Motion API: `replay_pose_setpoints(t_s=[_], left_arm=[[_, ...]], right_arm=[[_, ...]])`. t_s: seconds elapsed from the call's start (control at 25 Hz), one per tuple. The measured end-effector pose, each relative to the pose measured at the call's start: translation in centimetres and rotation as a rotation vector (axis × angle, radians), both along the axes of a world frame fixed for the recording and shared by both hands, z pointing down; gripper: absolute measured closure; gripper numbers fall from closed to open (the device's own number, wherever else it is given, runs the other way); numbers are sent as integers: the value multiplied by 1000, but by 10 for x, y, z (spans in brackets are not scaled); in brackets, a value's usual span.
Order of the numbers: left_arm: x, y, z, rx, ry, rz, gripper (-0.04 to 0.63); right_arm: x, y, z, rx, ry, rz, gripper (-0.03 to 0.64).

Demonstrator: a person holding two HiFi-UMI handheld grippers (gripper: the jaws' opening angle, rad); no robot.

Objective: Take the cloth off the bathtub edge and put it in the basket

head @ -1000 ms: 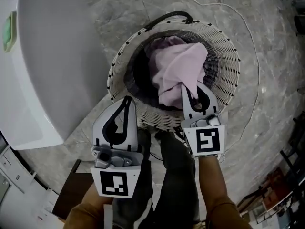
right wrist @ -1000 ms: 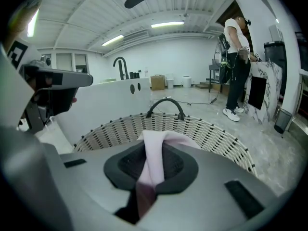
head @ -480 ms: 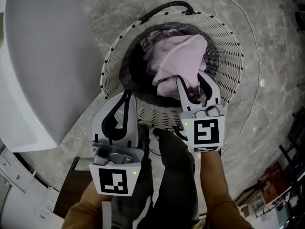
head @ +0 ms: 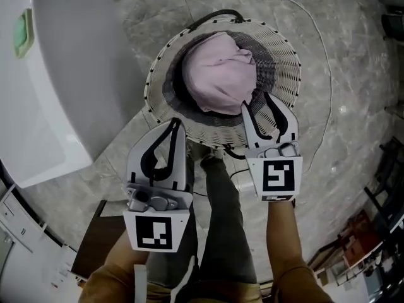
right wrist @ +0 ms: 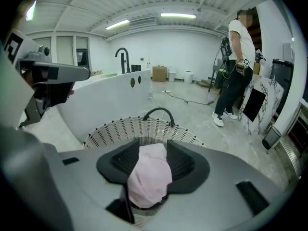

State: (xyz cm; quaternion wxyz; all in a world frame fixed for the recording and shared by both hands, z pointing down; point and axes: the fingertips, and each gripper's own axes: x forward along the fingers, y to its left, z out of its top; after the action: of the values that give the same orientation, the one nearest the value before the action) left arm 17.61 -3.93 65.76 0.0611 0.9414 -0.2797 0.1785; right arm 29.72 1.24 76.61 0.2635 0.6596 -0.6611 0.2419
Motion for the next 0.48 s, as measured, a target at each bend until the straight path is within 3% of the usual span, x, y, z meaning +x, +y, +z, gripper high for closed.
replay_pose_setpoints(t_s=[0.2, 0.48], left_arm=[[-5, 11, -41, -2, -12, 22, 589], [6, 21, -129, 46, 19, 52, 589]], right_arm=[[1, 14, -57, 40, 36, 55, 607], [27, 29, -166, 127, 58, 99, 612]])
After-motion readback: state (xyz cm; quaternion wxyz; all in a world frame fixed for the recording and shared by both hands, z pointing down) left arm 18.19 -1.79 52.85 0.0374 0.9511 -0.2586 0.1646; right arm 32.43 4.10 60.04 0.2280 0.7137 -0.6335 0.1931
